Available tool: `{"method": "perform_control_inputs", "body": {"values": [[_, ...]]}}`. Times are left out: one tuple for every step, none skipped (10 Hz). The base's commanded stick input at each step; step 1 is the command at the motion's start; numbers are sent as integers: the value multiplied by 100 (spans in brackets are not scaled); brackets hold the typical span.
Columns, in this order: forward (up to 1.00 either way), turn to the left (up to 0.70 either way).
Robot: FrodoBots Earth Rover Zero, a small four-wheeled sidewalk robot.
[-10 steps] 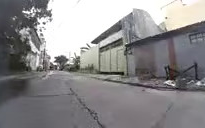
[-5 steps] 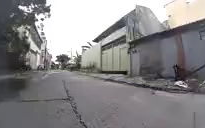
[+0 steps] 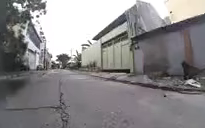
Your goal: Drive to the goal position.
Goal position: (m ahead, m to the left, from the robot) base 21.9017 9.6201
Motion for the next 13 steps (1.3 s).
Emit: {"method": "perform_control_inputs", "body": {"values": [[92,0],[92,0],[92,0],[92,0],[92,0],[92,0],[92,0],[91,0],[92,0],[92,0],[92,0],[92,0],[92,0]]}}
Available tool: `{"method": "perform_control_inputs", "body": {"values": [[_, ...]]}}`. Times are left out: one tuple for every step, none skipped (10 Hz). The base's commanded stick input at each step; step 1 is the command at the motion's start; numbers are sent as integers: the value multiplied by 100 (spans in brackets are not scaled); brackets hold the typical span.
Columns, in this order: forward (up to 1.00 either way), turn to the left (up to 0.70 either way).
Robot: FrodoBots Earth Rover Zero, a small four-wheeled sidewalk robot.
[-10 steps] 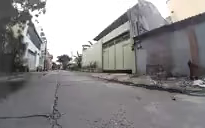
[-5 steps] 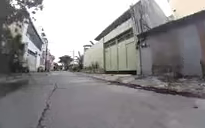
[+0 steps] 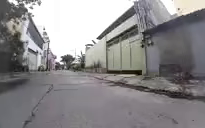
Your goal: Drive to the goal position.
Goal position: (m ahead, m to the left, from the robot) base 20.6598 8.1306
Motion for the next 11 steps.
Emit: {"method": "perform_control_inputs", "body": {"values": [[92,0],[92,0],[92,0],[92,0],[92,7],[92,19],[92,24],[92,19],[92,0],[92,0],[92,0]]}}
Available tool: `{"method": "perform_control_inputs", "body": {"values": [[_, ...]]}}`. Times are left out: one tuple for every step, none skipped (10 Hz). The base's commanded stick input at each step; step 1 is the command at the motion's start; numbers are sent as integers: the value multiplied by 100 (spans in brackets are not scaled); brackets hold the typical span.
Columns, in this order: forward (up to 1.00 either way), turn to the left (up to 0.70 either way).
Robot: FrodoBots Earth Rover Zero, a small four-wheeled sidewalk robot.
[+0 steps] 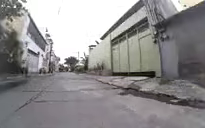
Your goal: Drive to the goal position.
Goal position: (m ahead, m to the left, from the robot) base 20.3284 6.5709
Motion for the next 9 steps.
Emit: {"method": "perform_control_inputs", "body": {"values": [[92,0],[92,0],[92,0],[92,0],[92,0],[92,0],[92,0],[92,0],[92,0]]}}
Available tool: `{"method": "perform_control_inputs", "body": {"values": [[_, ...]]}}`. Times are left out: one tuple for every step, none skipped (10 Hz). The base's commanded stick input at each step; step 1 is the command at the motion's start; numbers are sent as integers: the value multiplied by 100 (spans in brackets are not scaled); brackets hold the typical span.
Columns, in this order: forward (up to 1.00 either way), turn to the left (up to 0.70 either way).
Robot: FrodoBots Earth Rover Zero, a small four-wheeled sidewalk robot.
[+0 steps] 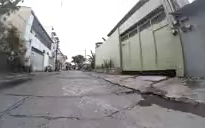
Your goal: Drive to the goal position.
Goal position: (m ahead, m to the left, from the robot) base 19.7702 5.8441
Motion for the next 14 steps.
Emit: {"method": "perform_control_inputs", "body": {"values": [[92,0],[92,0],[92,0],[92,0],[92,0],[92,0],[92,2],[92,22],[92,32],[92,14],[92,2],[92,2],[92,1],[92,0]]}}
